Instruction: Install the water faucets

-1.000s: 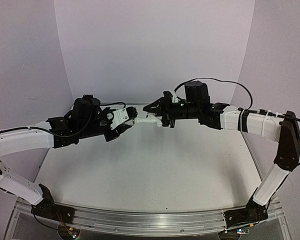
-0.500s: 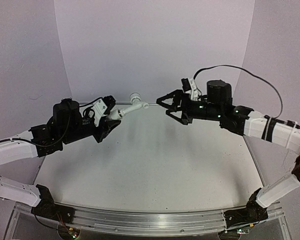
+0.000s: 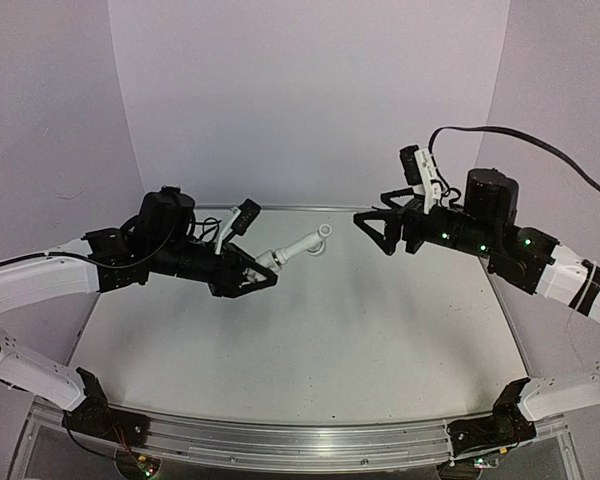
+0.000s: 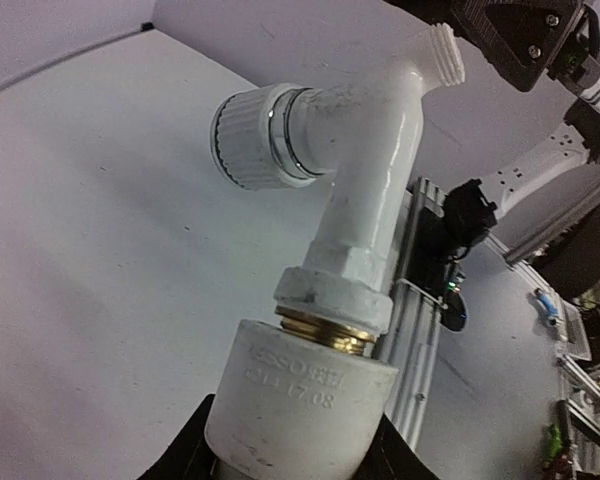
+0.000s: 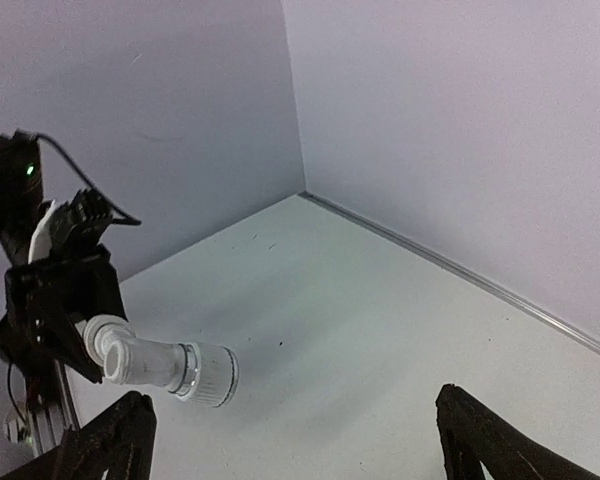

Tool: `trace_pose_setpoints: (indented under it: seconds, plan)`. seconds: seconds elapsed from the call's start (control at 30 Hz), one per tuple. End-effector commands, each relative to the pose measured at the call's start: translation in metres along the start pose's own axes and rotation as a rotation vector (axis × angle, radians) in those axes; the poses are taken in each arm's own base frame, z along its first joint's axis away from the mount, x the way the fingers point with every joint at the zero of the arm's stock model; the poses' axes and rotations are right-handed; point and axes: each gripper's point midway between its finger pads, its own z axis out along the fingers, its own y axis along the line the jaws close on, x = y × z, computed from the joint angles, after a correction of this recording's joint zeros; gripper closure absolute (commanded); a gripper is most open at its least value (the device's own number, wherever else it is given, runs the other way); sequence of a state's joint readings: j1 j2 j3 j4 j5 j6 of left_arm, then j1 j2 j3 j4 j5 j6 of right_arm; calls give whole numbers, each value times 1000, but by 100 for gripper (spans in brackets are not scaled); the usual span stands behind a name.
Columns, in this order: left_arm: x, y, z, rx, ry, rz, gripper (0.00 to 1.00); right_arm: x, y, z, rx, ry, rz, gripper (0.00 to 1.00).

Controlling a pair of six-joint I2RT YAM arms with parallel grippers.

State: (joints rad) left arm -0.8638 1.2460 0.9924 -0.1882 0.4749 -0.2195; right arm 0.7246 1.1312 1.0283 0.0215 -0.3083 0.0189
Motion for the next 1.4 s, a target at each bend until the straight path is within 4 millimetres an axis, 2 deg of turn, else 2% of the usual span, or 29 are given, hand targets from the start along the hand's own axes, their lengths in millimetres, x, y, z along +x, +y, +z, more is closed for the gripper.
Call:
trace_pose_setpoints:
  seconds: [0.0, 0.17, 0.33, 0.43, 0.5, 0.57, 0.7, 0.9, 0.93, 1.07, 1.2, 1.27, 1.33, 1.37]
  plan:
    - [-20, -60, -4, 334, 46, -90, 100, -5, 43, -7, -249, 8, -173, 2]
    - [-15, -69, 4, 431, 117, -152, 100, 9, 79, -9, -494, 52, -121, 2]
    - [-12, -68, 10, 446, 141, -181, 100, 24, 90, -8, -585, 99, -55, 2]
    - [-13, -70, 12, 457, 148, -184, 100, 32, 90, -2, -597, 126, -23, 3]
    - [-15, -70, 13, 462, 149, -183, 100, 36, 92, 1, -623, 142, -5, 9]
    - [-16, -71, 13, 467, 149, -182, 100, 40, 96, 4, -662, 159, 14, 20]
    - [-18, -73, 13, 470, 147, -180, 100, 45, 98, 9, -691, 182, 35, 29]
    - [-20, -68, 15, 440, 128, -159, 100, 42, 101, 11, -722, 186, 73, 50]
    - [-22, -66, 16, 423, 118, -146, 100, 41, 102, 11, -725, 186, 83, 53]
    - [-34, -50, 21, 310, 56, -53, 100, 31, 104, 12, -732, 169, 146, 79]
    - [-60, -27, 23, 136, -20, 118, 100, 25, 103, 11, -711, 162, 196, 84]
    - [-77, -5, 22, -18, -70, 200, 100, 23, 98, 13, -670, 159, 223, 89]
    - [-92, 17, 20, -166, -101, 324, 100, 21, 91, 19, -614, 160, 269, 99]
    - [-100, 27, 19, -231, -110, 371, 100, 21, 87, 22, -585, 161, 295, 100]
